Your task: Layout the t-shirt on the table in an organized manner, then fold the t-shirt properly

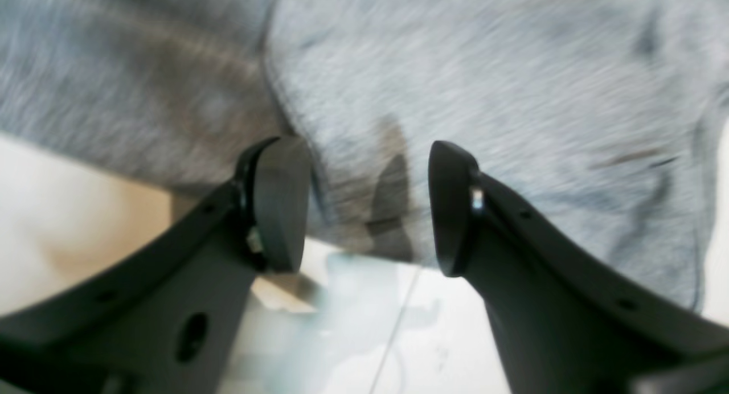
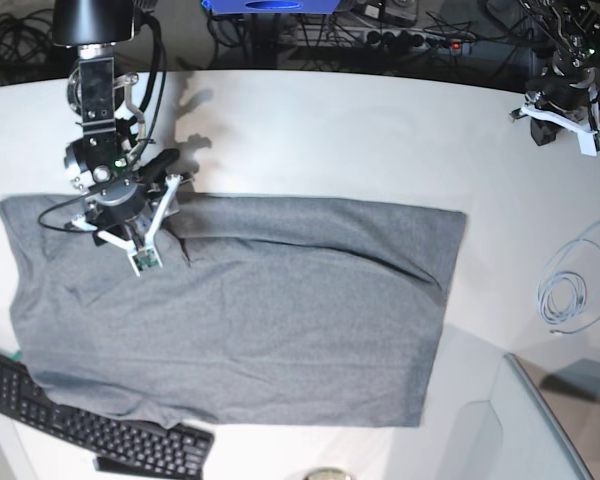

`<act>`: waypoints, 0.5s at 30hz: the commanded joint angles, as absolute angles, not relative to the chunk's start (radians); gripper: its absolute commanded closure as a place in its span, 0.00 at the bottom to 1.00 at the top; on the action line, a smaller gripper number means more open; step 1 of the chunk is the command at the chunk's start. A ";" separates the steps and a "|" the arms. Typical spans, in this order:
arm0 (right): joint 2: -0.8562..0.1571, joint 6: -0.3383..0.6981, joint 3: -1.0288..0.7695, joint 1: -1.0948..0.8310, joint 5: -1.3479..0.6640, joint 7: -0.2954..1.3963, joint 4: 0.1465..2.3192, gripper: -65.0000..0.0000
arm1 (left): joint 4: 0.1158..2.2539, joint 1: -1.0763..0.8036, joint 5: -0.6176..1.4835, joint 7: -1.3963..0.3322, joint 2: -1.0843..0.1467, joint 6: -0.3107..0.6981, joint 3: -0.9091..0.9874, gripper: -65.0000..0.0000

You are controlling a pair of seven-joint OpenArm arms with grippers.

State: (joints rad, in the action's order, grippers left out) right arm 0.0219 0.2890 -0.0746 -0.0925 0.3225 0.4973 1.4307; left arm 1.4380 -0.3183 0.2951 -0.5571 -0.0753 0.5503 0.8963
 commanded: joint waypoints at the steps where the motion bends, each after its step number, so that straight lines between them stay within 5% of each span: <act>1: 0.024 0.282 -0.076 -0.088 0.326 0.486 1.437 0.62 | 1.454 -0.320 0.309 -0.535 -0.090 0.553 0.901 1.00; 4: 0.024 0.282 -0.076 -0.082 0.329 0.489 1.435 0.92 | 1.454 -0.320 0.309 -0.535 -0.088 0.553 0.900 1.00; 15: 0.030 0.282 -0.073 -0.059 0.331 0.493 1.442 0.99 | 1.454 -0.320 0.309 -0.535 -0.088 0.553 0.900 1.00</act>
